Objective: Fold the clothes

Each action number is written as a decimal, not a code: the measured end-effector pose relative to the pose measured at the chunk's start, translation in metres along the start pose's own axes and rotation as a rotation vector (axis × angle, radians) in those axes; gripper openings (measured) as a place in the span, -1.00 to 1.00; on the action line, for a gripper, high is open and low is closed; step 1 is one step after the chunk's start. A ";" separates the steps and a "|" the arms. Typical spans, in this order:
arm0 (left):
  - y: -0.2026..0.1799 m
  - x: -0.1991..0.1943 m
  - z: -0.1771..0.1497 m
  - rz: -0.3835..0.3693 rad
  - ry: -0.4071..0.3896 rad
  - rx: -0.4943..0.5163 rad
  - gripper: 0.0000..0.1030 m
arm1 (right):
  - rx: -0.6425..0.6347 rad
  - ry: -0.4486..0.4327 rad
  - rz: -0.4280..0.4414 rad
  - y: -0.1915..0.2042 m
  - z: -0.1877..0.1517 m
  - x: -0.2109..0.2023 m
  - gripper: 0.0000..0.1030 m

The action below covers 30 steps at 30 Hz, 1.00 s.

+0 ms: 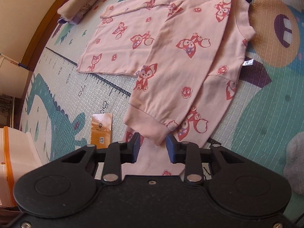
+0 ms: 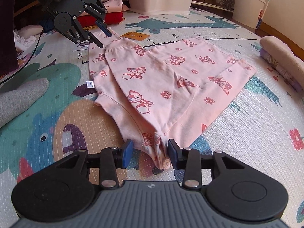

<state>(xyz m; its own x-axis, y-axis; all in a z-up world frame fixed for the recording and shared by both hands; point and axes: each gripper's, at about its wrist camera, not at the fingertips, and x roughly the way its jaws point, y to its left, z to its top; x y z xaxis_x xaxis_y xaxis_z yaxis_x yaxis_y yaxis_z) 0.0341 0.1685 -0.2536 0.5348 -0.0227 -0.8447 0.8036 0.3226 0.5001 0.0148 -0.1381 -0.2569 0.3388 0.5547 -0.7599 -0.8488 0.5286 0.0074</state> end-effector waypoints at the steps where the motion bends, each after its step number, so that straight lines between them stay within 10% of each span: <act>1: -0.003 0.001 0.000 0.002 -0.001 0.036 -0.49 | 0.004 -0.001 0.001 -0.001 0.000 0.000 -0.19; 15: -0.030 0.017 0.003 0.015 0.036 0.372 -0.58 | 0.033 -0.013 0.015 -0.006 -0.004 0.000 -0.18; 20: -0.031 0.020 0.009 -0.006 0.075 0.362 -0.97 | 0.034 -0.019 0.018 -0.006 -0.005 0.000 -0.18; 30: -0.005 -0.013 0.030 0.058 0.058 0.264 -0.99 | 0.032 -0.036 0.023 -0.007 -0.007 -0.001 -0.18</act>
<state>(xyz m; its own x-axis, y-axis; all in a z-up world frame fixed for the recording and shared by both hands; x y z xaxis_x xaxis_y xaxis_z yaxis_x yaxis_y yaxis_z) 0.0308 0.1387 -0.2394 0.5721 0.0453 -0.8189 0.8164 0.0638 0.5739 0.0177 -0.1469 -0.2608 0.3342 0.5897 -0.7352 -0.8436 0.5351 0.0457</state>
